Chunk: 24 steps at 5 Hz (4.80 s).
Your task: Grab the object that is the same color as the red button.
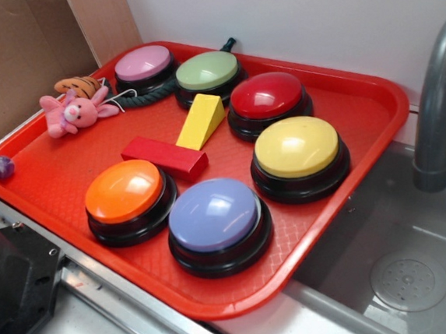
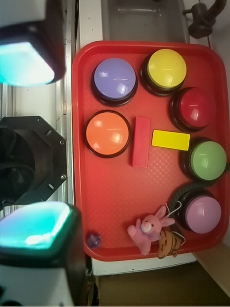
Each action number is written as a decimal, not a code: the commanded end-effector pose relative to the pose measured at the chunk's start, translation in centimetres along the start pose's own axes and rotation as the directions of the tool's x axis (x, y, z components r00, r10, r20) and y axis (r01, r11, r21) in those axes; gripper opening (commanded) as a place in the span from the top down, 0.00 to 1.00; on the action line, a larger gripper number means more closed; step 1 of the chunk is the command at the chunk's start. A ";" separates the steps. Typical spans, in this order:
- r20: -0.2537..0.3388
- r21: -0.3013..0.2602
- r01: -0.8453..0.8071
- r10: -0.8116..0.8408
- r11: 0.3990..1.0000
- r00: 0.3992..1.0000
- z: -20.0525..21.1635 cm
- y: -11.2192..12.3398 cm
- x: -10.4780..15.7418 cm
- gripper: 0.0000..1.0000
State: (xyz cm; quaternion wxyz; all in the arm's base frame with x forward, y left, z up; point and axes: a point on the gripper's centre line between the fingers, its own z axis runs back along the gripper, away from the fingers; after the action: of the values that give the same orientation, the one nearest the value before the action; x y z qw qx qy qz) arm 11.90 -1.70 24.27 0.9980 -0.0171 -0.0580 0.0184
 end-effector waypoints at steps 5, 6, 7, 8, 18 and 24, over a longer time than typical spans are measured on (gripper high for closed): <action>-0.091 -0.037 -0.809 0.804 0.587 0.588 -9.7 2.1 6.3 0.00; -0.033 -0.006 -0.912 0.911 0.411 0.411 -12.4 2.5 7.0 0.00; 0.029 0.030 -0.932 0.932 0.361 0.361 -15.6 3.3 7.8 0.00; 0.077 0.071 -0.948 0.946 0.309 0.314 -18.0 3.6 8.0 0.00; 0.083 -0.041 -0.965 0.964 0.258 0.254 -20.9 6.4 8.6 1.00; -0.021 0.040 -0.285 0.286 0.958 0.958 -9.1 6.1 12.6 1.00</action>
State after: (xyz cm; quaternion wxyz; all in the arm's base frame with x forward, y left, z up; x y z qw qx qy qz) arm 24.31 3.70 15.00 0.9861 -0.0090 -0.0138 0.1656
